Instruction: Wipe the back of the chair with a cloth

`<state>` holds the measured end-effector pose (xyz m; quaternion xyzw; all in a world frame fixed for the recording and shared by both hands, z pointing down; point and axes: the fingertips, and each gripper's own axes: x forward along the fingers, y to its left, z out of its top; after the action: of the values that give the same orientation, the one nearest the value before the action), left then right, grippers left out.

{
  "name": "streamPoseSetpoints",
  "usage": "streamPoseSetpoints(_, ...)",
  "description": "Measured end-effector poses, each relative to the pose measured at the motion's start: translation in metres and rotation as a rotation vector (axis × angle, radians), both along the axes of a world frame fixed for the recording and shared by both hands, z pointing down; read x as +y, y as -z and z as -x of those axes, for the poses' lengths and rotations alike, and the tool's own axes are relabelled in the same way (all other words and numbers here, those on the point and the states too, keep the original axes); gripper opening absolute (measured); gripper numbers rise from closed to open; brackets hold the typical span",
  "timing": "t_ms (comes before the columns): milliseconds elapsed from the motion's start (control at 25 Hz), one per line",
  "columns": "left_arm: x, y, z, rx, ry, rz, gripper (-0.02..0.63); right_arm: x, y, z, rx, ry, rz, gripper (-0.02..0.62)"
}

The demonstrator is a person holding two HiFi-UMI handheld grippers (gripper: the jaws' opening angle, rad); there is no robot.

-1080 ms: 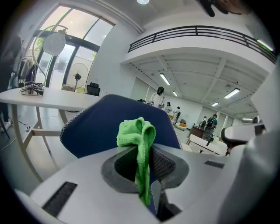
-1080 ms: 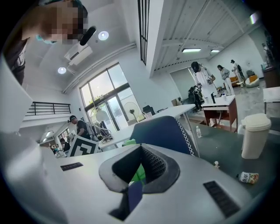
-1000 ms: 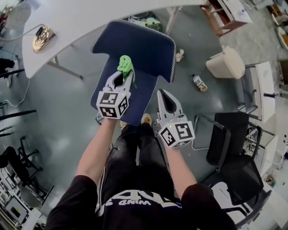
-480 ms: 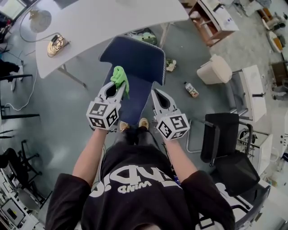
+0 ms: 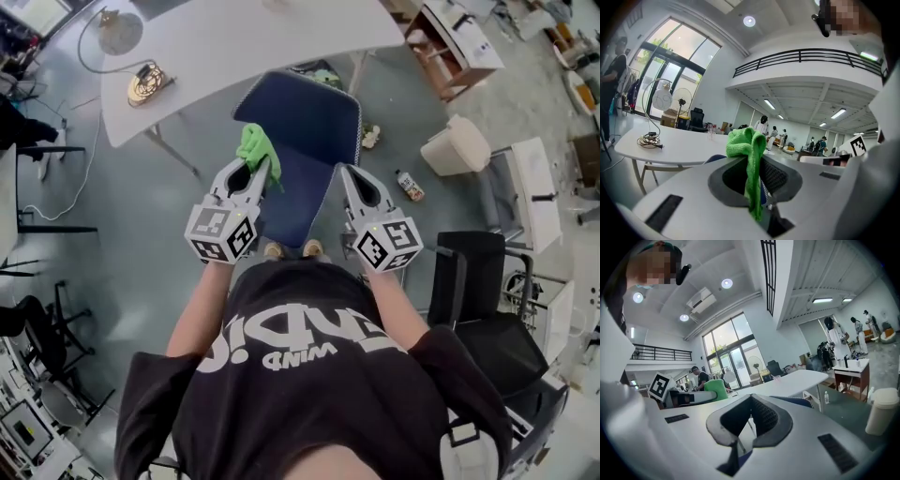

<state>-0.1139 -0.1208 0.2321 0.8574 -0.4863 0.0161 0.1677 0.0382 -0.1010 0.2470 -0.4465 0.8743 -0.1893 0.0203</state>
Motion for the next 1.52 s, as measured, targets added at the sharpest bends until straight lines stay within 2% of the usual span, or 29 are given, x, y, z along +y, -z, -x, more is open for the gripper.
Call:
streamPoseSetpoints(280,0.022,0.019,0.028,-0.015,0.008,-0.051,0.058,0.011,0.027,0.01,0.067,0.03,-0.097,-0.011)
streamPoseSetpoints(560,0.034,0.0,0.048,-0.049,0.042,-0.072,0.058,0.013,0.007,-0.005,0.099,-0.013,-0.09,-0.011)
streamPoseSetpoints(880,0.036,-0.015,0.045,-0.091,0.043,-0.095,0.058,0.016,-0.012,0.0,0.098,-0.018,-0.064,-0.011)
streamPoseSetpoints(1520,0.047,-0.014,0.037,-0.085,0.046,-0.069,0.057,0.027,-0.012,0.001,0.105,-0.013,-0.059,-0.009)
